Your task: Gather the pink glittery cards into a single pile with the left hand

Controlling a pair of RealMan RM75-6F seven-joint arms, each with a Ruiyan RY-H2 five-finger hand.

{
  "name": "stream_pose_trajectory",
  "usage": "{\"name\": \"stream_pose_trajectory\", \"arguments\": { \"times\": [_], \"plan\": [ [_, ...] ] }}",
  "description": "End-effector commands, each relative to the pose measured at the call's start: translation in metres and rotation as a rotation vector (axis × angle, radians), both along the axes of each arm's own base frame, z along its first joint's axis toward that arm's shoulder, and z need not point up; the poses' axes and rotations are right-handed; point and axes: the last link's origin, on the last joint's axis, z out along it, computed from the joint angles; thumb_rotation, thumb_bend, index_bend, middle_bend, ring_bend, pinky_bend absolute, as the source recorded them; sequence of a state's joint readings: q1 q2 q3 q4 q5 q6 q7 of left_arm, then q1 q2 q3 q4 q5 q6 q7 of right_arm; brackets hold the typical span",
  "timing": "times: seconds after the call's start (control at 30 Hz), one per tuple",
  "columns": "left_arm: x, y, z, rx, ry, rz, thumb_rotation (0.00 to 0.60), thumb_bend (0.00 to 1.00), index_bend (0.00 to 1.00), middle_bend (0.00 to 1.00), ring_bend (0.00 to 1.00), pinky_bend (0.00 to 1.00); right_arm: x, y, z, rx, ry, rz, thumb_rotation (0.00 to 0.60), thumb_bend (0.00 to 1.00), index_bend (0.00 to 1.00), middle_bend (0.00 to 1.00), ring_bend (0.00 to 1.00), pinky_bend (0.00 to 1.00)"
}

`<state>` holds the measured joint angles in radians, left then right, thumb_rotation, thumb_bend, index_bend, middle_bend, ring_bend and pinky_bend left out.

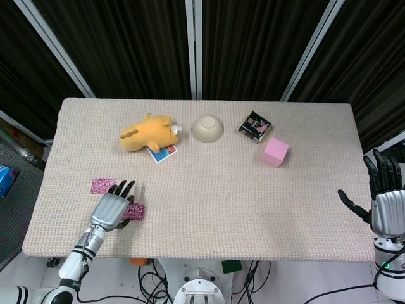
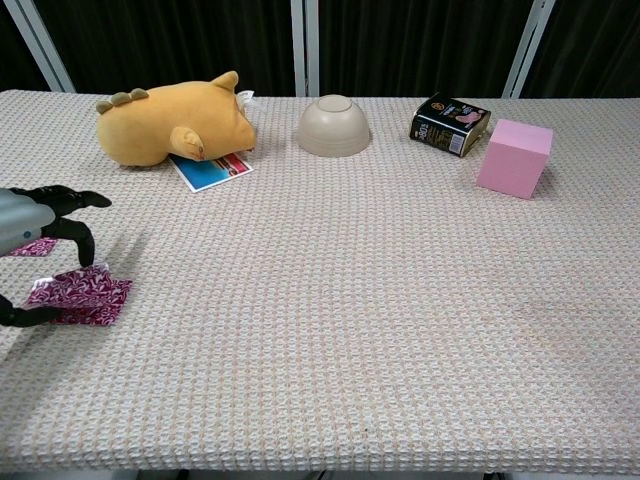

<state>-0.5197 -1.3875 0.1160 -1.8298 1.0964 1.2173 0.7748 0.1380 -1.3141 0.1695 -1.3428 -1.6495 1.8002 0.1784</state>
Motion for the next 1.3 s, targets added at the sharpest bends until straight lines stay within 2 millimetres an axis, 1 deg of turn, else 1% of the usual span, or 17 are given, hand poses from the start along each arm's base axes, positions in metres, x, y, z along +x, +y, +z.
{"name": "stream_pose_trajectory", "arguments": {
  "times": [0.03,0.23,0.43,0.53,0.9,1.1,1.3],
  "plan": [
    [0.0008,0.0009,-0.0013,-0.007,0.009,-0.005,0.509,0.25,0.39,0.0,0.0,0.17,0.0011,-0.0008,-0.0007,0.003,0.003,-0.001,0.6,0.43,0.0,0.0,0.0,0.0],
    [-0.0006,-0.0002,-0.0059,-0.027,0.013,0.015,0.51,0.25,0.39,0.0,0.0,0.16,0.0021,-0.0022,-0.003,0.009,0.007,-0.005,0.6,0.43,0.0,0.0,0.0,0.0],
    [0.0002,0.0003,-0.006,-0.021,0.011,0.018,0.51,0.25,0.38,0.0,0.0,0.16,0.0023,-0.0019,-0.0024,0.006,0.007,-0.007,0.6,0.43,0.0,0.0,0.0,0.0],
    [-0.0011,-0.0004,-0.0057,-0.023,0.018,0.026,0.511,0.25,0.36,0.0,0.0,0.16,0.0013,-0.0012,-0.0022,0.007,0.006,-0.013,0.6,0.43,0.0,0.0,0.0,0.0],
    [-0.0022,-0.0014,-0.008,-0.047,0.023,0.043,0.508,0.25,0.26,0.0,0.0,0.17,-0.0027,0.0005,0.0002,-0.009,0.002,-0.021,0.6,0.44,0.0,0.0,0.0,0.0],
    [-0.0027,-0.002,-0.0063,-0.04,0.021,0.049,0.505,0.25,0.23,0.0,0.0,0.17,-0.0043,0.0002,-0.001,-0.003,0.003,-0.029,0.6,0.44,0.0,0.0,0.0,0.0],
    [-0.0014,-0.0038,-0.0044,-0.039,0.015,0.043,0.508,0.25,0.23,0.0,0.0,0.17,-0.004,0.0003,-0.0014,-0.005,0.003,-0.027,0.6,0.44,0.0,0.0,0.0,0.0]
  ]
}}
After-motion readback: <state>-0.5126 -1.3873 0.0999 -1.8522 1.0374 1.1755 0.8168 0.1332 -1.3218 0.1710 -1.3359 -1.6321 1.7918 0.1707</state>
